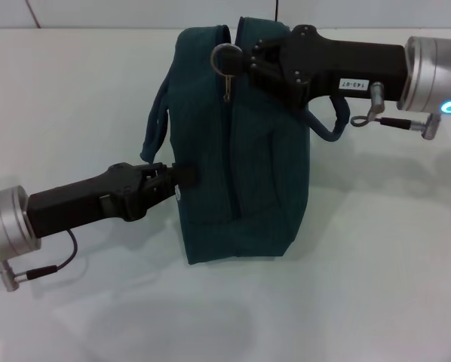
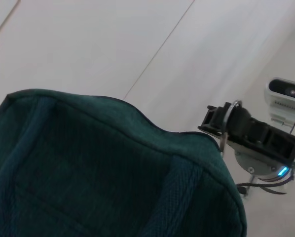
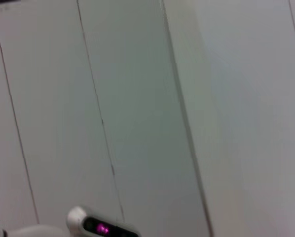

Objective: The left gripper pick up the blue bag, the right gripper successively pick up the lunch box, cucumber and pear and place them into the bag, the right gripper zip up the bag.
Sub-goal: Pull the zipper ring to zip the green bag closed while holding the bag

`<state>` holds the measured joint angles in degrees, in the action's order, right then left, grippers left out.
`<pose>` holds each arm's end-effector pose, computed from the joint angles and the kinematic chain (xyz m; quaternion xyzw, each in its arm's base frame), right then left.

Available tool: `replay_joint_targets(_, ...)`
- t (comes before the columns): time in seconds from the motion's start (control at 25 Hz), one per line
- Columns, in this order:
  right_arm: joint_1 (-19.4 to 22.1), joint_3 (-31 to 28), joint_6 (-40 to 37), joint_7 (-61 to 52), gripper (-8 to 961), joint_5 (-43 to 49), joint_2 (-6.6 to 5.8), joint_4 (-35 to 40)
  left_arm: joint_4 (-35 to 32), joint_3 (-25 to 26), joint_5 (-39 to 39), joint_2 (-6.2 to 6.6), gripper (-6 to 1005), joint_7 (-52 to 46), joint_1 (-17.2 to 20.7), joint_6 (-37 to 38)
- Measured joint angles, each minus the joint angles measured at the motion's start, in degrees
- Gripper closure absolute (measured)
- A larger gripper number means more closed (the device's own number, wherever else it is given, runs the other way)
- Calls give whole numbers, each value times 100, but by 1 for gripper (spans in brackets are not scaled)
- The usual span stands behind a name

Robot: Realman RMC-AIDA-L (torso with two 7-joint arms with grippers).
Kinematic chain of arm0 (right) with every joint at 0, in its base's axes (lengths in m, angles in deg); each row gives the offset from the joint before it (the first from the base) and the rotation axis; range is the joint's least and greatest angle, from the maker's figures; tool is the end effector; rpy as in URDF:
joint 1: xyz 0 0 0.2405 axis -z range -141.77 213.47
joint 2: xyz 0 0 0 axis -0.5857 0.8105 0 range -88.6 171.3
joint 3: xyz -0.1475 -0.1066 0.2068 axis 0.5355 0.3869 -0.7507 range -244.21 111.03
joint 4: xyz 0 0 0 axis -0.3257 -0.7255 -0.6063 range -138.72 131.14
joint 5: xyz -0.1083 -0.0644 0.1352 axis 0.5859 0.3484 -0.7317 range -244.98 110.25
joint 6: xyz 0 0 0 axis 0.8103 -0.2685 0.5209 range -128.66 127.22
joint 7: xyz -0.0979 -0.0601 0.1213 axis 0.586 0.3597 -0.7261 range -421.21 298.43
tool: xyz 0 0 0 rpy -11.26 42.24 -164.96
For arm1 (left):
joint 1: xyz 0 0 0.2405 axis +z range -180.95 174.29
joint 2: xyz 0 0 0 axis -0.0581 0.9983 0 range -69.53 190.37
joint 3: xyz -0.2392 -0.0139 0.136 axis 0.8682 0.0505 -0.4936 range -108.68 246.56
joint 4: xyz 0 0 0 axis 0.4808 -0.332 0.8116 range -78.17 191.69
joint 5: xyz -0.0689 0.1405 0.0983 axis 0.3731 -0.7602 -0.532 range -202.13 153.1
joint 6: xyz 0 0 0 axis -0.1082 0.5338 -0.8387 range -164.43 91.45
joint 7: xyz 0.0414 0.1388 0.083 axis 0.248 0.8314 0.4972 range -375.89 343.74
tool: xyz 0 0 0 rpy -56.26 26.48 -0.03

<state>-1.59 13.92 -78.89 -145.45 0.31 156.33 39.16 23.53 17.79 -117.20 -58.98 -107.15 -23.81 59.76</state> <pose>0.1120 0.3591 -0.0318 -0.9169 0.1068 0.3813 0.0495 -0.2477 0.2741 -0.0313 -0.8499 -0.3540 -0.3879 0.0433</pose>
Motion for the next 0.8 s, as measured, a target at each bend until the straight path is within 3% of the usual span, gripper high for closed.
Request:
replay_joint_targets(0.48,-358,-402,18,-521,948,6,-131,-877,149,-132,12,-4,916,340,21,260)
replay_joint_targets(0.8,-386,-456,334,-390,949,9,-166,-949,306,-132,-2,2,896,621,107,451)
